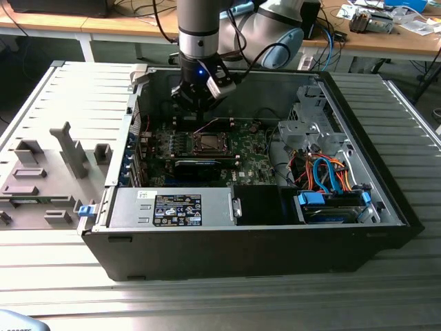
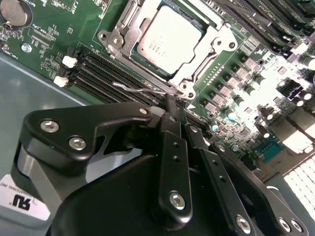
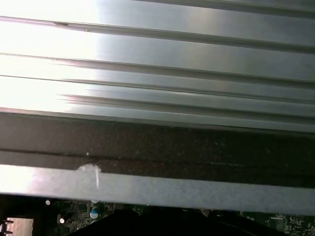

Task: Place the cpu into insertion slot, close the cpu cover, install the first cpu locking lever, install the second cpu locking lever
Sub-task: 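Install the first cpu locking lever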

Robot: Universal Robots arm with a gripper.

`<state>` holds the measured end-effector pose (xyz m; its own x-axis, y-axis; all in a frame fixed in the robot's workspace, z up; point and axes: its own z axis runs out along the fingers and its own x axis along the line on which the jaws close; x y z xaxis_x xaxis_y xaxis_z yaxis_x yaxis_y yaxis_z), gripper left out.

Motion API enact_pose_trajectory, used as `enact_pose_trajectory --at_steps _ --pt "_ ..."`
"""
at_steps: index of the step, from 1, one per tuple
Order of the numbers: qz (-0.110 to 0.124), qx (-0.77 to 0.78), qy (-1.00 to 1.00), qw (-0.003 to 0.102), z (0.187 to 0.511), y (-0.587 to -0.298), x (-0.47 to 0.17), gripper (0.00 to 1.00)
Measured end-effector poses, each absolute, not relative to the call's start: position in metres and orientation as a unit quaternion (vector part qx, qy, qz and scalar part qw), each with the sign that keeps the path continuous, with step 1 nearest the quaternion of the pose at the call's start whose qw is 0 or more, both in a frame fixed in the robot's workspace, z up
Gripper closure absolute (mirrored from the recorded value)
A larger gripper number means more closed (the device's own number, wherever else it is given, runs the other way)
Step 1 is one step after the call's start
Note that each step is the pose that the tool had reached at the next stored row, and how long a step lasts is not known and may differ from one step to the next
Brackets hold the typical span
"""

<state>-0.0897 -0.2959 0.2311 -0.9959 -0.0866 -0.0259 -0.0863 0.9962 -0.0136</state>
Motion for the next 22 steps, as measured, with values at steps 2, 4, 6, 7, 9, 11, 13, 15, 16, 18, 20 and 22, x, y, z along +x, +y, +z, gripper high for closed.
enact_pose_trajectory --at_steps 2,4,6,7,9,11,13,15,16,18,20,22 --pt "-0.006 -0.043 0.999 0.013 0.224 -0.292 -0.084 0.89" --pt "-0.006 -0.056 0.998 0.013 0.218 -0.292 -0.077 0.89" --pt "-0.006 -0.056 0.998 0.013 0.217 -0.292 -0.075 0.89" --pt "-0.006 -0.056 0.998 0.013 0.216 -0.292 -0.074 0.89" --pt "-0.006 -0.056 0.998 0.013 0.214 -0.292 -0.071 0.89" --pt "-0.006 -0.056 0.998 0.013 0.213 -0.292 -0.069 0.89" --pt "-0.006 -0.056 0.998 0.013 0.211 -0.292 -0.067 0.89" --pt "-0.006 -0.056 0.998 0.013 0.209 -0.292 -0.065 0.89" --pt "-0.006 -0.056 0.998 0.013 0.209 -0.292 -0.064 0.89" --pt "-0.006 -0.056 0.998 0.013 0.207 -0.292 -0.063 0.89" --pt "-0.006 -0.056 0.998 0.013 0.206 -0.292 -0.061 0.89" --pt "-0.006 -0.056 0.998 0.013 0.204 -0.292 -0.059 0.89"
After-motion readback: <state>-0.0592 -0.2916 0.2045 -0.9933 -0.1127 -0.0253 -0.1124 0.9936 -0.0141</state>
